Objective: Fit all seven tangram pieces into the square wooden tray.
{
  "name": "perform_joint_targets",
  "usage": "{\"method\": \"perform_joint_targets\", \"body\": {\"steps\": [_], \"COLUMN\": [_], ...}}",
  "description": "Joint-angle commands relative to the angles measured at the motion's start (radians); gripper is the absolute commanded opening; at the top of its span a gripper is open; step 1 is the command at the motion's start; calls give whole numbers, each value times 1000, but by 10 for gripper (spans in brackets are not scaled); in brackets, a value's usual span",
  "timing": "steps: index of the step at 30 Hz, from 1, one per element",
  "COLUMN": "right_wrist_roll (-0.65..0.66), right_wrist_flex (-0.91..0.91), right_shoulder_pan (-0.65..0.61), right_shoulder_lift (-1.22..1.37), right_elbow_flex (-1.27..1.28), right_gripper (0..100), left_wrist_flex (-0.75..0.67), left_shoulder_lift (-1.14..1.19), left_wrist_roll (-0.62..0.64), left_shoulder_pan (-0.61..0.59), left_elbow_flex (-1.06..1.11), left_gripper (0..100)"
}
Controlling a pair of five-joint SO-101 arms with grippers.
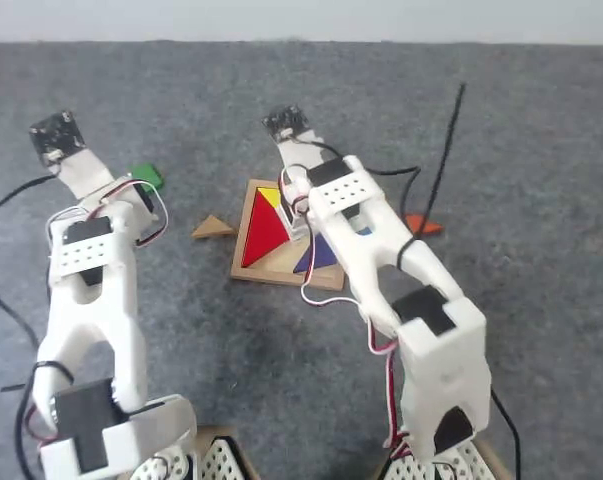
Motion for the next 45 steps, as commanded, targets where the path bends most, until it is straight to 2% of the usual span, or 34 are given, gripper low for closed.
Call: {"method": "perform_joint_targets", "body": {"steps": [1, 21, 27, 29, 32, 34, 38, 41, 43, 45], "right_wrist_roll": [8, 9, 104, 146, 238, 249, 249, 249, 193, 68], "right_wrist_flex": [25, 487, 630, 642, 613, 549, 348, 174, 102, 65], "right_shoulder_pan": [-4, 5, 124, 173, 228, 259, 268, 234, 229, 232], "right_shoulder_lift": [48, 13, -219, -295, -386, -426, -487, -527, -539, -539], "right_elbow_flex": [-58, -439, -396, -327, -143, 8, 330, 506, 554, 559], "right_gripper": [8, 8, 9, 9, 10, 32, 121, 139, 140, 140], "left_wrist_flex": [-21, -21, -21, -23, -23, -23, -21, -60, -107, -152], "left_shoulder_lift": [-52, -52, -52, -52, -52, -54, -89, -161, -210, -245], "left_wrist_roll": [5, 5, 0, -38, -54, -54, -60, -60, -60, -60], "left_shoulder_pan": [6, 8, 46, 75, 87, 87, 87, 89, 89, 89], "left_elbow_flex": [-10, -10, 4, 10, 12, 12, 36, 107, 159, 202], "left_gripper": [18, 18, 18, 18, 18, 18, 18, 18, 18, 18]}}
